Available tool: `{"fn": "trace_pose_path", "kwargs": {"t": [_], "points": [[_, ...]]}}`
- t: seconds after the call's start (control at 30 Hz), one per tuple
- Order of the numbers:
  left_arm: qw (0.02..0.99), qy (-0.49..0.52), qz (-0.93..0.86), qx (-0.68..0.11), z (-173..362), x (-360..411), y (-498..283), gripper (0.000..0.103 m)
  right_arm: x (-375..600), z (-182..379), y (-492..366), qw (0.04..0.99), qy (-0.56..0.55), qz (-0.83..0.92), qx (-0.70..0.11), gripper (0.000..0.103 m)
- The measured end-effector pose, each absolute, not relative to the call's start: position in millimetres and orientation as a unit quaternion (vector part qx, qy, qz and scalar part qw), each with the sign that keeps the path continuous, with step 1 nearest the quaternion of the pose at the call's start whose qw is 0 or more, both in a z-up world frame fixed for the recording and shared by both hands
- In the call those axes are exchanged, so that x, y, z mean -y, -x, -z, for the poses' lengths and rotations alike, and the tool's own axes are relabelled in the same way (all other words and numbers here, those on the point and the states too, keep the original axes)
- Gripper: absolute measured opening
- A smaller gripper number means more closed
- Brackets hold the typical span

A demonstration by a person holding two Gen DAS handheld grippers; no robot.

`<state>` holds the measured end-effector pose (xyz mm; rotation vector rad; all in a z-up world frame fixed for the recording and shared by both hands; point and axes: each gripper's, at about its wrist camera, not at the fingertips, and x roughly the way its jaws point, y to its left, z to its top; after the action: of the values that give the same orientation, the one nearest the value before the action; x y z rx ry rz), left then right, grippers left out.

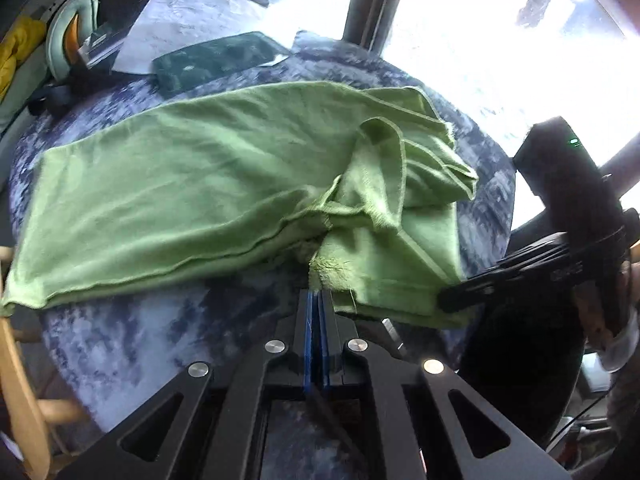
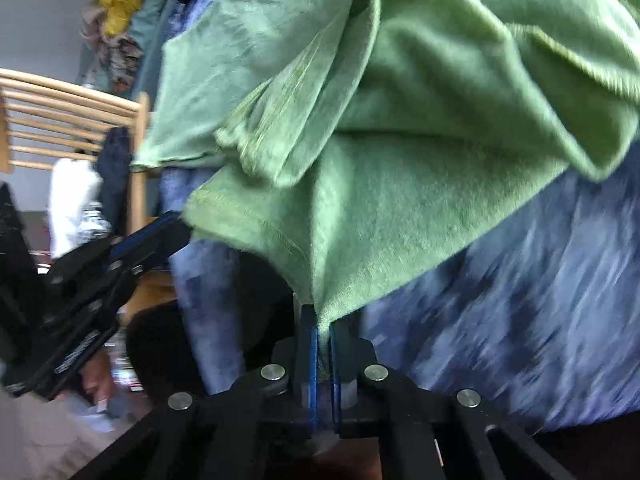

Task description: Fold clothes

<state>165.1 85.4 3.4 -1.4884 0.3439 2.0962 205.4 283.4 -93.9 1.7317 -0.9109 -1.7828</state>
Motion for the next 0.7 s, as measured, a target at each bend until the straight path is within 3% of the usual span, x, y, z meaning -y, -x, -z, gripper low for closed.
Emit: {"fn": "trace_pose_path", "kwargs": {"t": [0.3, 0.33, 0.37, 0.43, 0.57, 0.63, 0.7], "points": [[0.242, 0.588, -0.756, -0.154, 29.0, -75.7, -163.1, 0.003, -269.7, 111.7, -209.2, 0.187, -0.670, 0.654, 0.296, 0.008], [0.240, 0.587, -0.757, -0.156, 28.9, -75.7, -162.9, 0.003, -268.1, 110.0, -209.6, 0.190, -0.671, 0.653, 0.295, 0.012], [0.236, 0.587, -0.758, -0.159, 27.6, -74.8, -161.7, 0.003, -266.4, 107.2, -210.4, 0.194, -0.671, 0.654, 0.290, 0.028], [0.221, 0.588, -0.760, -0.165, 22.8, -69.8, -158.0, 0.003, -265.5, 98.1, -213.7, 0.197, -0.670, 0.661, 0.274, 0.048], [0.235, 0.589, -0.759, -0.150, 5.2, -59.3, -154.4, 0.004, -276.3, 76.9, -221.8, 0.199, -0.661, 0.677, 0.254, 0.050], [0.266, 0.595, -0.750, -0.106, -3.9, -60.6, -150.6, 0.008, -289.0, 68.5, -220.7, 0.198, -0.649, 0.683, 0.271, 0.050], [0.301, 0.603, -0.736, -0.056, -7.3, -69.3, -144.2, 0.031, -301.2, 62.1, -219.1, 0.190, -0.634, 0.693, 0.285, 0.050]]}}
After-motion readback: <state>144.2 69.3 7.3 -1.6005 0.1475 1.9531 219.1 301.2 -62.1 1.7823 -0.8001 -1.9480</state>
